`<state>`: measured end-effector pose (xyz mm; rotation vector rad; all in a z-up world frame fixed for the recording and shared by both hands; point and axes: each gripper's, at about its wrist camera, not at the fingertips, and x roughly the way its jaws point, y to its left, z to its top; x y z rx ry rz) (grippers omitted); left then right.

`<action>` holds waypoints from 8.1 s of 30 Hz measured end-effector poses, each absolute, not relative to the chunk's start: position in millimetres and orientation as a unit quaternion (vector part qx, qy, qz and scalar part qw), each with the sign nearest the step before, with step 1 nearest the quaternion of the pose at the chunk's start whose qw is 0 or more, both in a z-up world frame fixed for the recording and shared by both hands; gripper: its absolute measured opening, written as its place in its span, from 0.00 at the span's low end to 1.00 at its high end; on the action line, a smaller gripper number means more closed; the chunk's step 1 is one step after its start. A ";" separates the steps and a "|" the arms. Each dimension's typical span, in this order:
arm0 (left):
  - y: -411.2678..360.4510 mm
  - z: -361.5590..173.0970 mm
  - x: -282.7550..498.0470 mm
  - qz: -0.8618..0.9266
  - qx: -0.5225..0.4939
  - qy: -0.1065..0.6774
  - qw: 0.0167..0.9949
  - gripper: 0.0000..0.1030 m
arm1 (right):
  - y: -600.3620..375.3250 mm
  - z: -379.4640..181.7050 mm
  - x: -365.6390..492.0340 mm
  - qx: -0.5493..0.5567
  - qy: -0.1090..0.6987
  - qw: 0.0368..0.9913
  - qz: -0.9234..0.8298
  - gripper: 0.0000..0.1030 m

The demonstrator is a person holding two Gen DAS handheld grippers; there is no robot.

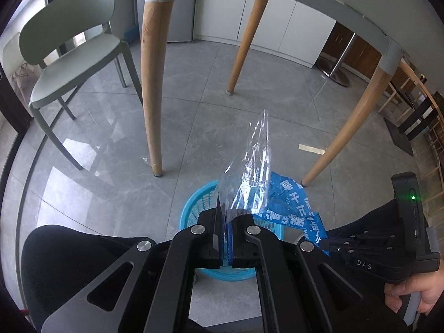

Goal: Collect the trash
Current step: 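Carry the blue bag and clear wrap down over the blue wastebasket with both tools, then open both tools to drop the bag and wrap into the wastebasket, then move both open tools back up to the trash on the table, then grasp the red snack bag with the left tool while the right tool grasps white plastic bags, then carry the snack bag and white plastic bags down over the wastebasket with both tools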

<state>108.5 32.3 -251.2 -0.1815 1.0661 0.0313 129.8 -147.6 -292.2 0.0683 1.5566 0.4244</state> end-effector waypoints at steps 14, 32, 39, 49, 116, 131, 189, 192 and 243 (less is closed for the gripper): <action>20.6 -322.6 159.4 0.006 -0.093 0.599 0.796 0.01 | -135.6 -387.2 168.1 0.034 0.752 0.645 0.131 0.02; 26.0 -424.7 199.8 0.016 -0.096 0.714 0.694 0.01 | -133.7 -474.9 188.8 0.039 0.809 0.579 0.095 0.02; 26.2 -426.7 204.3 0.001 -0.092 0.714 0.694 0.28 | -126.9 -477.8 191.4 0.055 0.806 0.578 0.115 0.28; 40.4 -414.7 201.2 0.029 -0.098 0.706 0.701 0.31 | -134.9 -468.1 191.6 0.054 0.805 0.583 0.092 0.28; 57.7 -38.7 79.9 0.028 -0.152 0.314 0.937 0.53 | -196.9 14.9 97.6 0.069 0.350 0.913 0.196 0.76; 36.4 11.2 126.6 0.000 -0.173 0.276 0.945 0.60 | -186.0 51.9 151.1 0.114 0.324 0.922 0.180 0.83; 49.8 24.2 133.1 0.018 -0.197 0.278 0.940 0.01 | -198.8 66.0 192.5 0.066 0.323 0.928 0.175 0.03; 48.5 25.2 119.4 0.029 -0.179 0.274 0.944 0.01 | -201.6 72.5 176.2 0.055 0.309 0.933 0.176 0.03; 26.5 -95.2 40.6 -0.007 -0.113 0.421 0.900 0.01 | -195.2 -7.8 18.7 0.022 0.427 0.868 0.253 0.03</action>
